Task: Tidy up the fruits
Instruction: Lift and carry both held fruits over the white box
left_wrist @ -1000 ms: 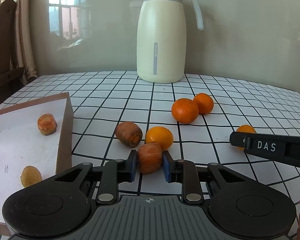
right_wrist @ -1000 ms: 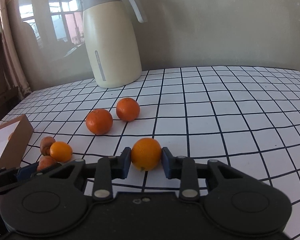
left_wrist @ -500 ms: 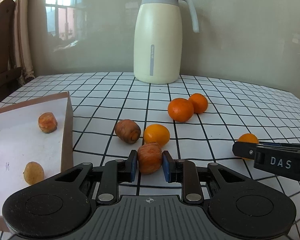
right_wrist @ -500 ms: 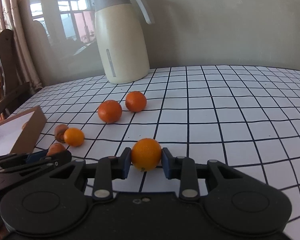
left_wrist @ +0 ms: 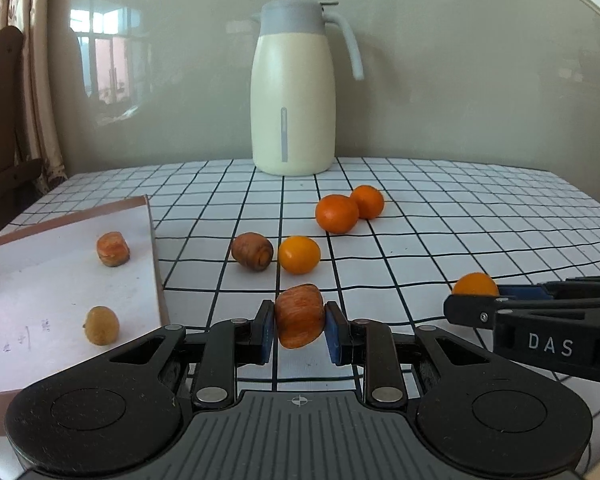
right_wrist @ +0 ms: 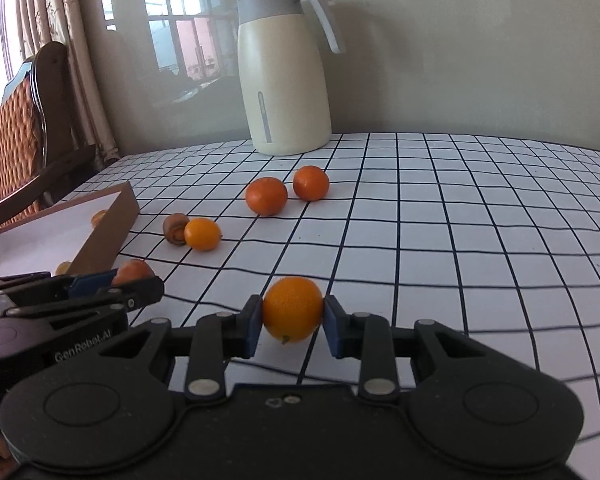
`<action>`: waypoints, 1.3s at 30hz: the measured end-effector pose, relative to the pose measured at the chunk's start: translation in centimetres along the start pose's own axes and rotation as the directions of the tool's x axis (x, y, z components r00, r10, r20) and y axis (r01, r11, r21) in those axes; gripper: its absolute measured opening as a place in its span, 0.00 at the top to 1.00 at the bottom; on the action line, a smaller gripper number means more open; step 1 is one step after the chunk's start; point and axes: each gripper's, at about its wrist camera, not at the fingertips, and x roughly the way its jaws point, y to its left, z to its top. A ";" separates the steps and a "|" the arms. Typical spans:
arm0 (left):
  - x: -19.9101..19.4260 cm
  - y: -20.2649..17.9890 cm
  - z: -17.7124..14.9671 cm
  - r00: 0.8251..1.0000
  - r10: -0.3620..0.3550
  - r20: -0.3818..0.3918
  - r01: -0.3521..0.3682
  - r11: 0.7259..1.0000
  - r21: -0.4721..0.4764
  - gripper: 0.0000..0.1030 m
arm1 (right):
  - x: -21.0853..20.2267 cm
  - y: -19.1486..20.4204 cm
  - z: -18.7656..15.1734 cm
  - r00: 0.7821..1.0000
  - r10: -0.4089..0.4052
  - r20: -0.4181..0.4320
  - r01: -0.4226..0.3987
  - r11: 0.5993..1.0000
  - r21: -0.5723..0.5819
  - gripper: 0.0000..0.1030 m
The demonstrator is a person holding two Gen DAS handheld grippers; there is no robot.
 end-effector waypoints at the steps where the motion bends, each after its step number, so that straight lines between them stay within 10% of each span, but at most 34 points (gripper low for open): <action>1: -0.3 0.1 0.0 1.000 -0.005 0.003 0.005 1.000 -0.002 0.74 | -0.4 0.0 -0.1 1.000 -0.003 0.005 0.003 1.000 0.002 0.77; 39: -10.3 7.9 -2.6 0.977 0.147 0.157 -0.133 0.986 -0.097 0.74 | -4.3 9.6 -0.9 0.975 0.168 0.147 -0.153 0.982 -0.107 0.77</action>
